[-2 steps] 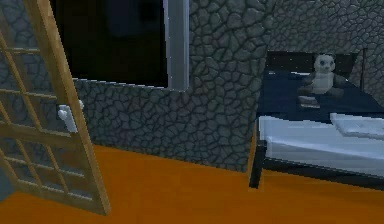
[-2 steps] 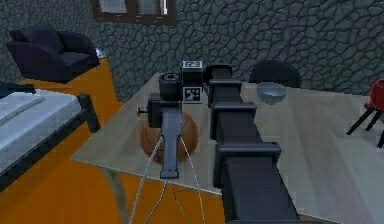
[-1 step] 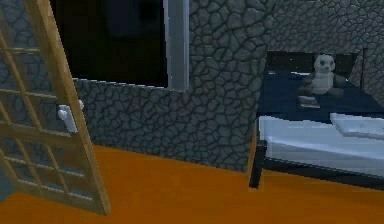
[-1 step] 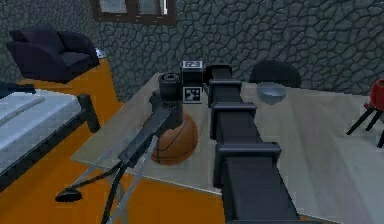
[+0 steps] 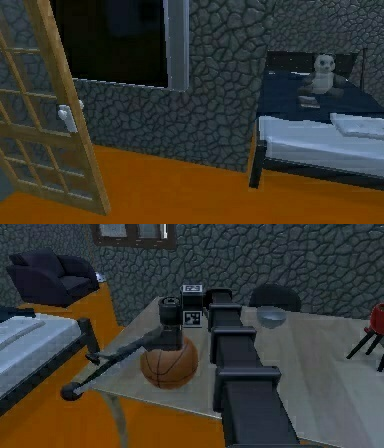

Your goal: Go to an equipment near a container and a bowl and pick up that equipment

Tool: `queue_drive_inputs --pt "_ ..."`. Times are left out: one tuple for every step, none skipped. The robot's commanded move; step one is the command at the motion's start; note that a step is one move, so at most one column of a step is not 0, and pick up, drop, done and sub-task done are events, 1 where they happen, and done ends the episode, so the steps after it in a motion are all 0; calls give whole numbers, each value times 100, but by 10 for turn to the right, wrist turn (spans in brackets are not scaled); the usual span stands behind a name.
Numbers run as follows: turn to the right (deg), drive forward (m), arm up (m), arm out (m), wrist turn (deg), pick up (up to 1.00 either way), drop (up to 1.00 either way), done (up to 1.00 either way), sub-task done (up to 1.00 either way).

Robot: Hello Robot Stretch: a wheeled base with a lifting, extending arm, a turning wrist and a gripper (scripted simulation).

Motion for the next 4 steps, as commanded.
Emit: queue_drive_inputs --pt "0 0 0 0 450 0 0 0 0" --pt "0 0 0 0 300 0 0 0 0" --pt "0 0 -20 0 0 0 0 0 0" --pt "0 0 0 0 0 100 0 0 0"
